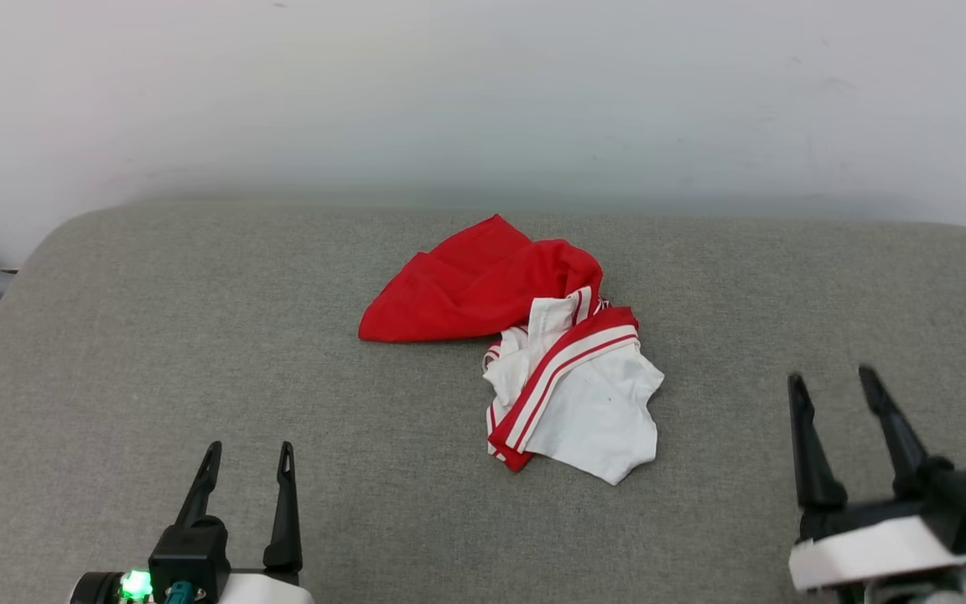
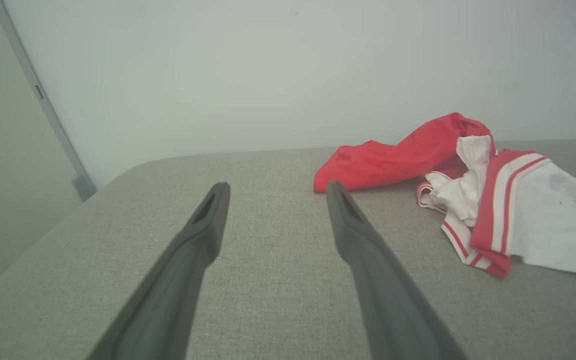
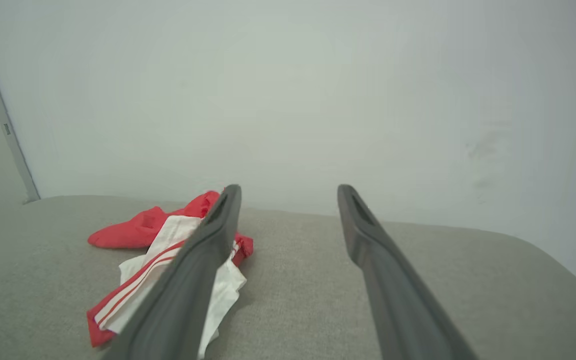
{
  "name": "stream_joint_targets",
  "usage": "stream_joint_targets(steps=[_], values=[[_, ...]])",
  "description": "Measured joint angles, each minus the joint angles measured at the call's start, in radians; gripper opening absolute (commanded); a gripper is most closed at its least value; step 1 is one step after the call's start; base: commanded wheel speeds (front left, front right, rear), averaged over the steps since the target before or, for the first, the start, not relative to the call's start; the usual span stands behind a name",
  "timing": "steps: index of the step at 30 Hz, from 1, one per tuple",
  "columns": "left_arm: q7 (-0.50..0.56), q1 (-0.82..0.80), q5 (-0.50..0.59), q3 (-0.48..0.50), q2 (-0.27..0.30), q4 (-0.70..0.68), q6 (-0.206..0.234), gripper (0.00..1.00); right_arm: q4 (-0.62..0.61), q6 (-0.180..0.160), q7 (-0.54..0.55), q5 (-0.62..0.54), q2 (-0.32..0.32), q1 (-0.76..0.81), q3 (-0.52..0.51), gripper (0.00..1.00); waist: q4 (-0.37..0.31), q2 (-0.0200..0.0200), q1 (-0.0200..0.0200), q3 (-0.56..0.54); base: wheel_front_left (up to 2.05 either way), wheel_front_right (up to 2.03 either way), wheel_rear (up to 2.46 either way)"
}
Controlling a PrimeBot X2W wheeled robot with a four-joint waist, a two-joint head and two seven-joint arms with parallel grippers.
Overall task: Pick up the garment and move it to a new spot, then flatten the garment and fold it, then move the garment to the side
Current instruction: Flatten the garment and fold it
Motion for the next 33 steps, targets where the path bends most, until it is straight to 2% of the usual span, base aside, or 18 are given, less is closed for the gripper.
stream_joint_targets(steps=[5,8,15,19,26,33], values=[[0.0,-0.006,0.006,0.006,-0.01,0.009,-0.014,1.0,-0.054,0.0,0.0,-0.076,0.0,-0.115,0.006,1.0,0.008,0.0,0.0,0.008,0.0,0.0,0.0],[0.0,-0.015,0.01,0.007,-0.014,0.013,-0.023,1.0,-0.075,0.0,0.0,-0.075,-0.008,-0.191,0.027,1.0,0.02,0.0,0.0,0.014,0.0,0.0,0.0],[0.0,-0.033,0.018,0.015,-0.026,0.017,-0.035,1.0,0.015,0.0,0.016,0.008,-0.155,-0.361,0.221,1.0,0.046,0.0,0.0001,0.036,0.0,0.0,0.0],[0.0,-0.042,0.019,0.016,-0.034,0.016,-0.041,1.0,0.067,0.0,0.155,0.109,-0.252,-0.452,0.391,1.0,0.058,0.0,0.0001,0.054,0.0,0.0,0.0],[0.0,-0.068,0.025,0.019,-0.044,0.015,-0.044,1.0,0.078,0.0,0.521,0.342,-0.443,-0.574,0.744,1.0,0.076,0.0,0.0001,0.099,0.0,0.0,0.0],[0.0,-0.099,0.025,0.013,-0.058,0.012,-0.045,1.0,0.065,0.0,0.792,0.495,-0.58,-0.677,0.969,1.0,0.102,0.0,0.0001,0.152,0.0,0.0,0.0]])
